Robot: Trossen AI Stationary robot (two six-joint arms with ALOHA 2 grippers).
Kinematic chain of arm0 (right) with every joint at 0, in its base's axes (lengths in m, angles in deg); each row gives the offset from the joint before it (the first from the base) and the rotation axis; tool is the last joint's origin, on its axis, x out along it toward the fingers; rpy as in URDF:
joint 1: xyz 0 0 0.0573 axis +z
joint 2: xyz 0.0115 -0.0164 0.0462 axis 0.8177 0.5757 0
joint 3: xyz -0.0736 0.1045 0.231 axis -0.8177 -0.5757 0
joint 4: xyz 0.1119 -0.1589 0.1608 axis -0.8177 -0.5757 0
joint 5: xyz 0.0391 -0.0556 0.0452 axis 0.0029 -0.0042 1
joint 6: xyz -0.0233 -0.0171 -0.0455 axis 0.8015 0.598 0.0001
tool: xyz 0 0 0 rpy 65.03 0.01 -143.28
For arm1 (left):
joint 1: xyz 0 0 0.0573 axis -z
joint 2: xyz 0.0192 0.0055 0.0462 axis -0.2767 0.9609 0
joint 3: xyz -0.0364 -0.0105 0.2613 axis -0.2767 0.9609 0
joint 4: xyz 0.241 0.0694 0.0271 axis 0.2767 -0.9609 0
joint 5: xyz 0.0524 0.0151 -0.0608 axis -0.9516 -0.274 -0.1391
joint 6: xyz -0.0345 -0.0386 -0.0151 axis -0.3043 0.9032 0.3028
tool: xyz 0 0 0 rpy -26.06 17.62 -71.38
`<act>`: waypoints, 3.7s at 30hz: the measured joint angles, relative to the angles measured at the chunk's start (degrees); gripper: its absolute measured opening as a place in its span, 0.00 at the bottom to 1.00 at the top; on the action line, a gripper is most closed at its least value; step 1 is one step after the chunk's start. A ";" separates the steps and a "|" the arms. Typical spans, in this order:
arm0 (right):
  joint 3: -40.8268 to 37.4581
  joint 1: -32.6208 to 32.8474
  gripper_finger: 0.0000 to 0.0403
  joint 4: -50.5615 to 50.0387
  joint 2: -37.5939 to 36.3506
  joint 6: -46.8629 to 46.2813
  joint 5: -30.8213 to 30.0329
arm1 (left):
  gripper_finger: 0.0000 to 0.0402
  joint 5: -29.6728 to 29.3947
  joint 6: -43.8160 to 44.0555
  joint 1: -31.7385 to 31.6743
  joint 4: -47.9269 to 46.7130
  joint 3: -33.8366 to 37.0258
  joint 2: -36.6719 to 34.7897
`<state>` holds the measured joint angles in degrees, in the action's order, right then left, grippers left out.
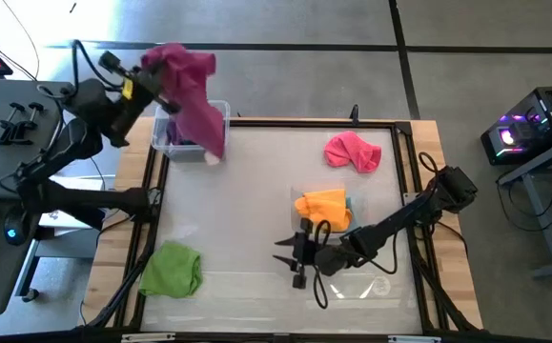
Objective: Sort towels by color in basket
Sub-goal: Put the dark pink towel into the top transparent bin, then put the pink towel into the bottom transparent bin
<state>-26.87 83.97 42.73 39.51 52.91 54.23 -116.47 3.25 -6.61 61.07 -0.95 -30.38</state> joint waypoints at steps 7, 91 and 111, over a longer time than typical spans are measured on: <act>0.00 0.83 0.38 -1.36 0.00 -0.63 0.17 | 0.00 5.16 3.87 -7.79 -5.27 3.36 0.62; 0.00 1.34 0.38 -1.68 -0.95 -0.70 -4.86 | 0.08 44.43 43.36 -34.92 -29.62 18.81 9.98; 0.11 -41.76 0.39 -54.09 -34.85 -6.62 5.27 | 0.08 45.55 46.87 -13.45 -7.24 33.30 -4.76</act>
<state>-26.76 42.21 -11.37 4.66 46.29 59.50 -70.92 50.12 -20.06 53.83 32.34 -35.14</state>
